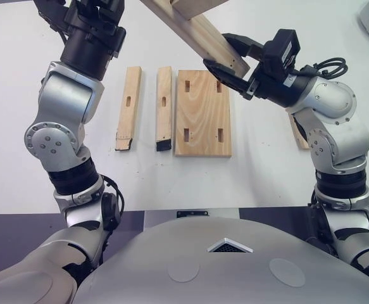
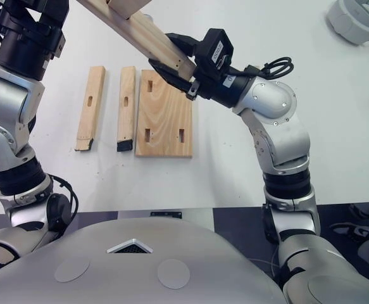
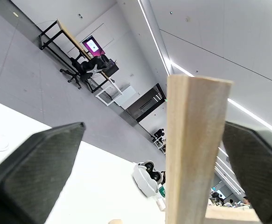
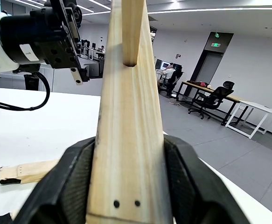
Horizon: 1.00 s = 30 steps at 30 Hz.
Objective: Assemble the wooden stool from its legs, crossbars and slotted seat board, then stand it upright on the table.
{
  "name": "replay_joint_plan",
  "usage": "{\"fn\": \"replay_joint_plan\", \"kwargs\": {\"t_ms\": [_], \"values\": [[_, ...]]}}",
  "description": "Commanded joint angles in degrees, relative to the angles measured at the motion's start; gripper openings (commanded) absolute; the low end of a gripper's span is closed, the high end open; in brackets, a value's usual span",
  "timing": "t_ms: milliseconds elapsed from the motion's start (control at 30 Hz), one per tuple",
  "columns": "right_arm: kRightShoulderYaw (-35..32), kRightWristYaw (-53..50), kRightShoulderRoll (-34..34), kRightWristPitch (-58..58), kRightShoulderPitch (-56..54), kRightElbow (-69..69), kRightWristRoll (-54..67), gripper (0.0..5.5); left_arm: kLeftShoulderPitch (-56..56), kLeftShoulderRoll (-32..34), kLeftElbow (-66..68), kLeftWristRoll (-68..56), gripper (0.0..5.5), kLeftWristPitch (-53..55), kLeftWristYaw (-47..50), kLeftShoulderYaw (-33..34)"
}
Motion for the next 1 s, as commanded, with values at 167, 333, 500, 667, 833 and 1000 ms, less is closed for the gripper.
{"fn": "replay_joint_plan", "kwargs": {"t_ms": [167, 333, 500, 667, 833, 1000], "values": [[0.82, 0.22, -0.05, -1.34, 1.01, 0.45, -1.28, 2.09, 0.14, -0.10, -0.48, -2.83, 3.74, 0.26, 2.91, -0.94], [1.39, -0.30, 0.32, 0.02, 2.56, 0.35, -0.93, 2.09, 2.00, -0.63, 0.74, -1.29, 2.81, 0.08, 3.49, -1.73], [2.61, -0.17, -0.26, -1.04, 5.06, 0.95, -2.35, 2.09, 4.48, -1.53, 3.40, 0.12, 2.03, -0.45, 5.25, -1.43], [2.79, 0.16, -0.59, -1.82, 5.66, 2.22, -3.72, 2.09, 4.95, -1.69, 2.75, 1.70, 1.16, -0.68, 5.51, -1.22], [3.06, -0.36, -0.18, -2.47, 5.89, 3.76, -4.40, 2.09, 4.46, -1.37, 1.72, 2.15, 1.13, -0.91, 6.05, -0.82], [3.05, -1.14, 0.42, -3.09, 5.38, 4.23, -4.68, 2.09, 4.62, -1.56, 1.56, 3.14, 1.11, -1.25, 5.66, -0.88]]}}
